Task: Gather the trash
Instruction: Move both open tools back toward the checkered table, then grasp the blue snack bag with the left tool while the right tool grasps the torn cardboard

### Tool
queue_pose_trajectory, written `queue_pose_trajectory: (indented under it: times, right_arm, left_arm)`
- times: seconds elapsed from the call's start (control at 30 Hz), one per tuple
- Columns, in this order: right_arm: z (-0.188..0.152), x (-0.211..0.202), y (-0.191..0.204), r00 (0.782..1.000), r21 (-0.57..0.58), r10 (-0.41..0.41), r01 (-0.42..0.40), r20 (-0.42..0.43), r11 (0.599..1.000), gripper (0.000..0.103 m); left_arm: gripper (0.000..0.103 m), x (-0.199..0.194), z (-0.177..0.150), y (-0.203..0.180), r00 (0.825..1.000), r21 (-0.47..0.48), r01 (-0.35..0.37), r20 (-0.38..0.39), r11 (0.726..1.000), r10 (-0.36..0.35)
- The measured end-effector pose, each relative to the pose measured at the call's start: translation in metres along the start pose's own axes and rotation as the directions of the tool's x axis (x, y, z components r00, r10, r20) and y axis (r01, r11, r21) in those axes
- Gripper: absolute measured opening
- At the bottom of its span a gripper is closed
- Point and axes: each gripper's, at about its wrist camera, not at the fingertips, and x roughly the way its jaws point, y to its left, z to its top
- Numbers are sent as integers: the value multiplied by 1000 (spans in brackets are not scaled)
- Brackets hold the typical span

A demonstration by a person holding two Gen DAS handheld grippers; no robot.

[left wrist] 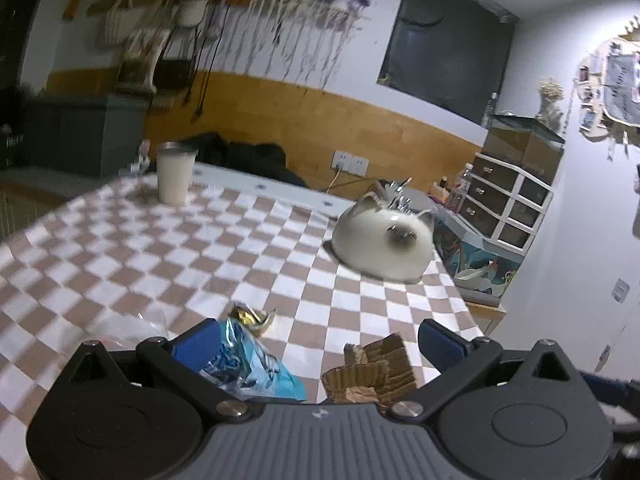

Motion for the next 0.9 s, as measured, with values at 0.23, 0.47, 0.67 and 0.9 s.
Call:
queue_pose_trajectory:
  times: [0.23, 0.47, 0.67, 0.9]
  right_arm:
    - [-17, 45, 8, 999, -12, 8, -8, -41, 1000, 103]
    - [-24, 82, 23, 996, -6, 2, -3, -84, 1000, 103]
    - [-26, 103, 31, 996, 14, -7, 8, -94, 1000, 103]
    - [-39, 118, 32, 993, 6, -2, 3, -115, 1000, 103]
  left_arm:
    - [103, 33, -11, 32, 997, -119, -11, -80, 993, 2]
    - [102, 48, -17, 51, 994, -176, -20, -110, 984, 0]
    - [102, 56, -19, 54, 994, -178, -26, -106, 984, 7]
    - [102, 65, -24, 59, 994, -193, -66, -98, 979, 48]
